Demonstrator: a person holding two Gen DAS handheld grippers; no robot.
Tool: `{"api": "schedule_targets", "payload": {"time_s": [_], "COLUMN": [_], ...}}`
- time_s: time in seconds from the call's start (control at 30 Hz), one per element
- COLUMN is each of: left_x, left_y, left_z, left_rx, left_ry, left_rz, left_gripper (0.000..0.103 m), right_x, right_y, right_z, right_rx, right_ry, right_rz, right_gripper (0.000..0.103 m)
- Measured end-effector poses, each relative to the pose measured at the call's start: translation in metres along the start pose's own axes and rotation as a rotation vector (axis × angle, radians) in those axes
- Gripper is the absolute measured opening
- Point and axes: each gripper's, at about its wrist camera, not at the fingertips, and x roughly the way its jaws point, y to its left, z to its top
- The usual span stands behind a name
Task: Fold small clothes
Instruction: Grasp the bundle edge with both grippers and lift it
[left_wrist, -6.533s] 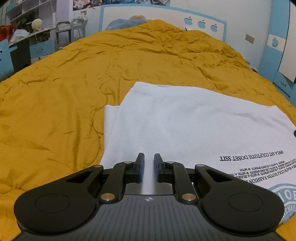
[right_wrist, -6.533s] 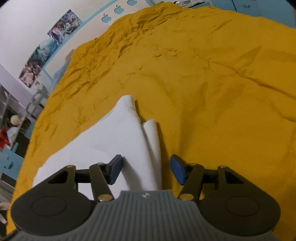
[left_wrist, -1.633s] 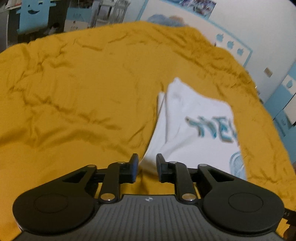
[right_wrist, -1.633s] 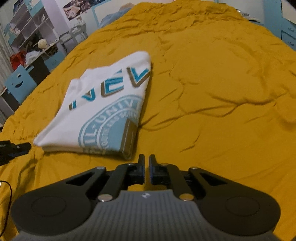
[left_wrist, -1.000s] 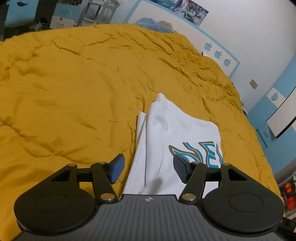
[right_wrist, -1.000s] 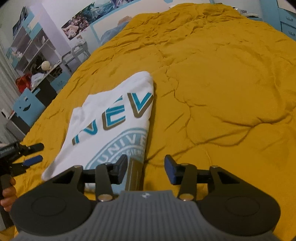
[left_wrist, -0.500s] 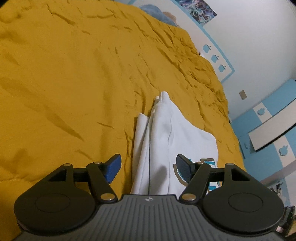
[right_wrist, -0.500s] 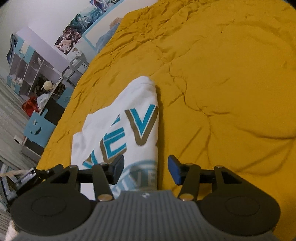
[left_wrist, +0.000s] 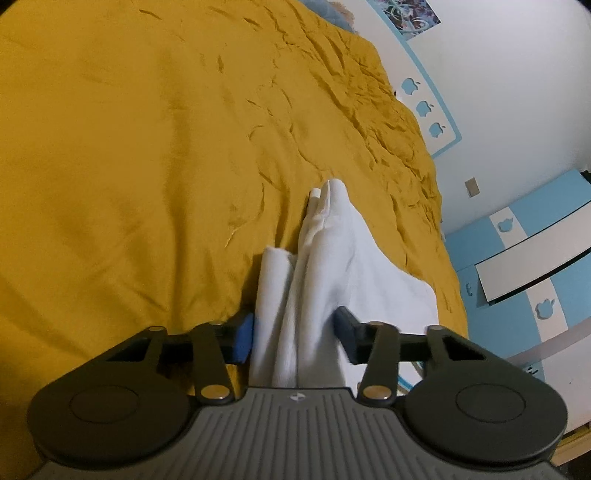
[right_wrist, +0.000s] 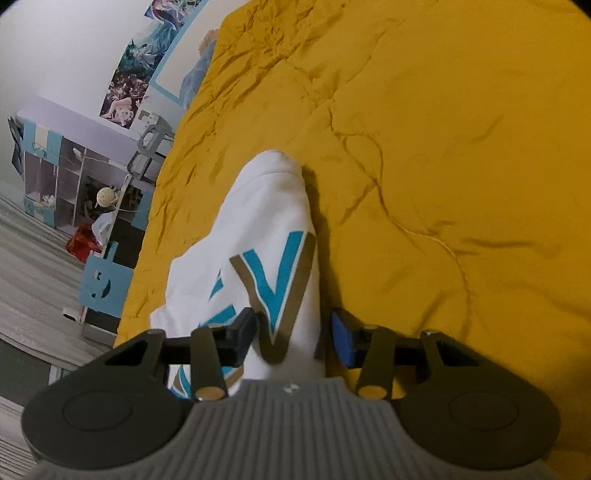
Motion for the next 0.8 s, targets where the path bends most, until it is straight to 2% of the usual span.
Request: {"api": "schedule_targets", "payload": {"time_s": [0.03,0.1,0.2,0.37,0.43,0.57,0.8], "left_x": [0.001,0.001,-0.007,-0.028,-0.04,-0.072,-0.133], "left_y": [0.0,-0.004,-0.018,-0.053,-0.067,-0.099,-0.15], "left_z": [-0.001,-0.003,-0.007,-0.015,-0.016,-0.024,-0.051], "left_rx": [0.002,0.012,0.065,0.153,0.154,0.218,0.292], "left_ry": [-0.003,-0.012,-0.043,-0.103,-0.106,-0.148,-0.217], "left_rz": [0.002,0.008,0.033,0.112,0.108,0.125,0.105], "left_gripper": [0.043,0.03,0.021,0.017,0.017,0.016,0.016], "right_x": [0.004,0.01,0.011,-0.011,-0.022,-0.052,-0.123], "right_y": [0.0,0.0,0.007,0.035,0.051,0.08,0.117], "right_z": [0.002,0.004,0.005,0.002,0.001,-0.005,-0.03], "right_rx": [0.013,0.02,-0.005,-0.107,-0.149,-0.221,-0.272], "right_ry": [0.0,-0.001,-0.009,-0.058,-0.074,-0.104,-0.155], "right_rz": [0.008,0.005,0.002,0.006,0.016,0.033,0.09], "right_gripper": [0.035,0.023,0.013,0.011,0.01,0.01,0.009]}}
